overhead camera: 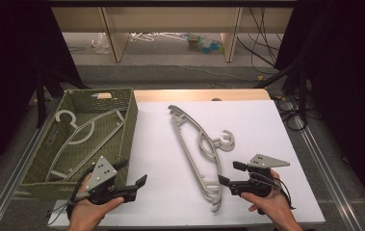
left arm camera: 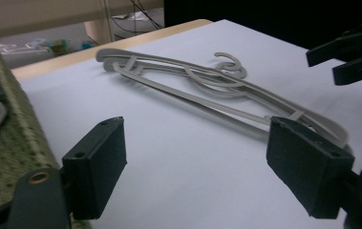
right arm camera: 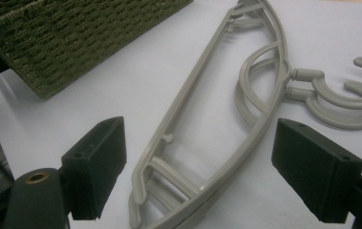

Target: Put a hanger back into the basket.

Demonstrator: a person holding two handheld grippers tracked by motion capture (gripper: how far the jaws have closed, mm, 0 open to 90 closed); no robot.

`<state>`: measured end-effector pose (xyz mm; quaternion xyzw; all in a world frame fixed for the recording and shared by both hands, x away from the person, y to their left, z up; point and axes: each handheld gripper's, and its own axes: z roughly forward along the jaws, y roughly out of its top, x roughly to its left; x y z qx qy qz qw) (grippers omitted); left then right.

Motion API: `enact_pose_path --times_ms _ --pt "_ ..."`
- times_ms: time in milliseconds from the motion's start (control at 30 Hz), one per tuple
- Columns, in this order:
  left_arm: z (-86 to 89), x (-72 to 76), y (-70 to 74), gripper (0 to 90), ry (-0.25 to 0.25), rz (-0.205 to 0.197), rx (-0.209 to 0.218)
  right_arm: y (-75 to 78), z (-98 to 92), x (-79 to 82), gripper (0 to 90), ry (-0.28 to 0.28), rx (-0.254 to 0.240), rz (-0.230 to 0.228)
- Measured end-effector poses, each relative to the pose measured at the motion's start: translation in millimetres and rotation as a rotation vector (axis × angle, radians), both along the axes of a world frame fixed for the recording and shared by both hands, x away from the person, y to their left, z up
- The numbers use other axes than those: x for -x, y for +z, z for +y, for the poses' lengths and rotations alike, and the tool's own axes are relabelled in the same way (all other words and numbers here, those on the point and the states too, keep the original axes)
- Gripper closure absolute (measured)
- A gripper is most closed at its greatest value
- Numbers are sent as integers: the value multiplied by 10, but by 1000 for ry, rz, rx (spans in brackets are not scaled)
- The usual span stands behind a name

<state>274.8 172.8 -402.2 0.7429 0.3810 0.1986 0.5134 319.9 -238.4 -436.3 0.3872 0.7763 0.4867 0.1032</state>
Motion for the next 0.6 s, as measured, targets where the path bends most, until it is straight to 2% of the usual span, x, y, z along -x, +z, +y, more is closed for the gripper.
enact_pose_path --times_ms 33,67,100,167,200,267,333,367,400,433,467,500,533,567,600 --pt "-11 -14 -37 225 4 18 3 -5 11 0 201 -1 -10 11" --pt "-16 -26 -64 217 6 10 -27 -10 6 -11 201 2 -2 -9" --pt "-14 -33 -84 205 8 -5 -31 -7 9 -11 201 -2 5 10" --pt "-14 -37 -119 209 14 5 5 -25 20 -30 201 -1 9 -1" --pt "-15 -32 -146 209 6 -19 -1 -42 45 -52 202 0 20 14" --pt "-29 -23 -162 209 13 -14 10 -41 48 -63 202 -2 39 14" --pt "-37 -22 -186 209 2 -27 15 -68 86 -85 207 -5 40 33" --pt "-36 -20 -192 207 -17 -30 -2 -71 94 -98 211 -6 64 27" --pt "-54 -17 -213 204 -24 -24 14 -80 108 -116 211 -2 69 27" --pt "-65 -7 -226 202 -24 -20 9 -79 122 -128 212 -5 77 42" --pt "-76 -7 -243 202 -33 -18 5 -82 133 -147 213 -12 80 43" --pt "-88 -5 -259 201 -37 -14 5 -88 138 -173 213 -18 85 25" --pt "-94 -5 -268 200 -44 -13 -2 -90 151 -189 213 -27 87 43" --pt "-102 -6 -280 200 -51 -13 3 -101 155 -220 213 -30 97 28" --pt "-107 -3 -286 200 -51 -12 2 -97 159 -237 214 -42 115 41"
